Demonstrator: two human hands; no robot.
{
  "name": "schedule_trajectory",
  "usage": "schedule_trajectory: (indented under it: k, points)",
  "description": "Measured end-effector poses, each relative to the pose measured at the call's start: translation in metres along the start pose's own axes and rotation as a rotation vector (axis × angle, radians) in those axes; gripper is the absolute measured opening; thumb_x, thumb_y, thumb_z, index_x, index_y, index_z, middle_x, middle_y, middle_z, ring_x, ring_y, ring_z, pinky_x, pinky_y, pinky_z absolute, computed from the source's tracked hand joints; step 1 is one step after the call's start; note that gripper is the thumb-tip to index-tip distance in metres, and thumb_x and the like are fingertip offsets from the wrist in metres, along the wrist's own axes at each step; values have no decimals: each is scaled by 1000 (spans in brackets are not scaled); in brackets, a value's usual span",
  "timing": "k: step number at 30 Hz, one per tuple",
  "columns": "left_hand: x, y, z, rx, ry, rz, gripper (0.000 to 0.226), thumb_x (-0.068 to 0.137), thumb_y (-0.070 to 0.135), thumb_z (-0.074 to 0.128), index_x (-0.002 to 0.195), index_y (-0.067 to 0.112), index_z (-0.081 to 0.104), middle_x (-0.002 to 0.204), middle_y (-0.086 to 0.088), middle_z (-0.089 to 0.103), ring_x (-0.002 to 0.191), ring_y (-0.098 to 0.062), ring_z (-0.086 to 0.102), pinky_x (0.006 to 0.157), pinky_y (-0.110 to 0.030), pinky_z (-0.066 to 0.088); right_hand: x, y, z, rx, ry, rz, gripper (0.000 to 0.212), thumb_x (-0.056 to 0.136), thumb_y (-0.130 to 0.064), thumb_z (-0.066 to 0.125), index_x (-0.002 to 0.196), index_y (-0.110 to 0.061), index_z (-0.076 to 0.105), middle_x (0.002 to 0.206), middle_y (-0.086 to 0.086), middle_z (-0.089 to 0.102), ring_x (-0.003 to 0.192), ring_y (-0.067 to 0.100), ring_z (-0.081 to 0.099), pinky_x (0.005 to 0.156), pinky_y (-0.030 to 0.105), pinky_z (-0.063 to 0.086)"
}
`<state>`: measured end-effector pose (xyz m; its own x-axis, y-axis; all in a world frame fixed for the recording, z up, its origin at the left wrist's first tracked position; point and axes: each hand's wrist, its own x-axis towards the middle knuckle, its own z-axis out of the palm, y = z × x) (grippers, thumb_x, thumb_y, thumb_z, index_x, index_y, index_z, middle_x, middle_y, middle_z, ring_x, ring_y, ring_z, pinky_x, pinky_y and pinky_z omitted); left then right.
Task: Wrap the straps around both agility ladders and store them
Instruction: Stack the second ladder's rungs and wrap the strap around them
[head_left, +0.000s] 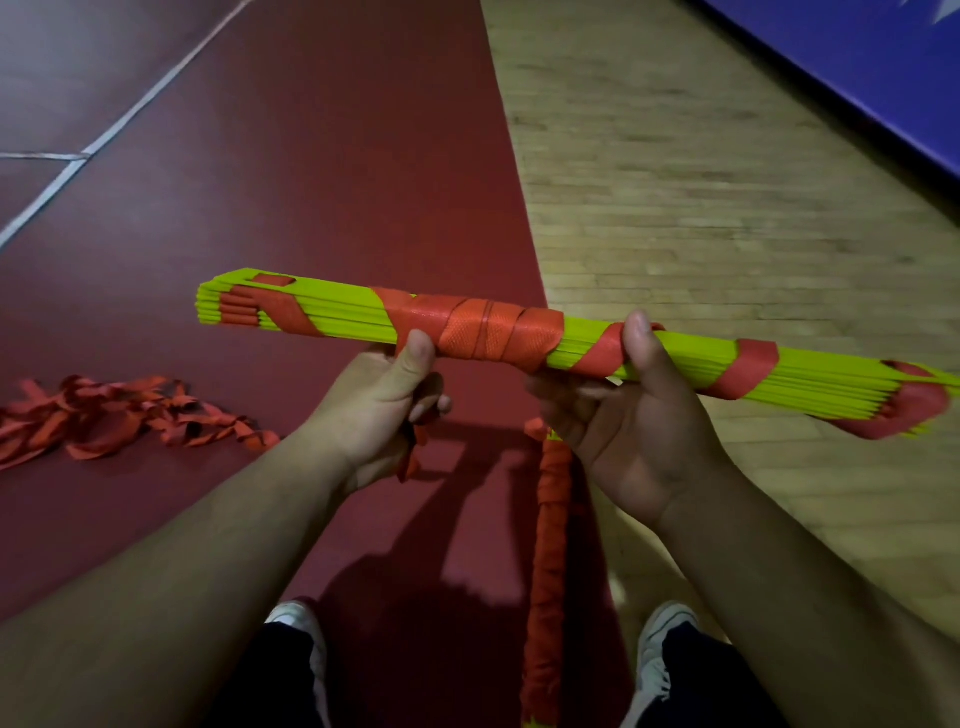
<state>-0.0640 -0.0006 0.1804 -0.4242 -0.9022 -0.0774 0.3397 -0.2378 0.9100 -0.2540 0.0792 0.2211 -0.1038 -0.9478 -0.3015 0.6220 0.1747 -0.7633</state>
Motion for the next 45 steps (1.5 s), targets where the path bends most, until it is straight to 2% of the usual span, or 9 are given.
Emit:
schedule_trajectory:
  k: [9,12,17,22,26,31,36,41,45]
  points:
    - [0,4,3,-68,1,4,101,43,76,83,110,5,59,68,-9,11,41,-4,23,61,-23,45,6,7,-2,117,-120,-92,91,51,-32,97,131,-18,57,106,11,73,94,27,73,77,35,59]
    - [-1,6,3,-62,-30,-17,88,41,82,77,91,9,74,73,-16,32,40,-3,26,59,-21,46,4,7,-3,86,-207,-80,89,51,-34,97,130,-36,58,113,7,73,99,30,72,78,33,59]
    - [-2,4,2,-46,-54,-48,93,38,86,73,84,6,68,73,-4,67,39,-3,28,55,-20,47,4,10,4,71,-117,-78,99,47,-41,99,130,-10,55,112,13,73,106,31,71,84,36,59]
    - [-3,2,4,173,-98,28,80,55,90,62,83,17,80,74,-19,47,45,-4,35,67,-22,48,2,4,6,174,51,-85,97,62,-46,86,139,1,53,132,24,62,123,40,60,73,30,60]
    - [-3,1,6,161,-101,0,83,54,89,64,80,11,78,60,-9,54,46,-5,35,67,-20,48,-3,3,7,223,98,-45,83,76,-45,65,142,3,49,135,31,57,128,46,54,63,26,59]
    - [-4,3,2,179,-103,-23,88,52,88,66,84,7,76,55,-2,54,53,-13,33,66,-18,48,-5,2,9,217,104,-45,83,75,-47,64,140,3,50,133,32,58,113,44,64,60,25,59]
    - [-5,3,6,105,-70,-72,82,52,84,71,83,8,70,42,5,29,53,-15,36,65,-20,47,-6,3,12,175,94,-48,82,75,-52,61,137,2,55,127,31,62,90,35,73,62,24,60]
    - [-4,3,3,221,-4,-39,110,48,92,64,100,-5,55,40,5,32,54,-12,48,62,-14,44,-5,3,11,169,77,-16,82,74,-54,61,134,2,57,124,32,64,101,37,71,63,25,60]
    - [-4,5,3,188,45,-62,83,69,84,53,84,3,52,41,5,30,55,-12,49,64,-22,41,-3,6,9,136,-30,-2,93,58,-55,85,127,2,61,112,23,71,95,31,74,71,29,60]
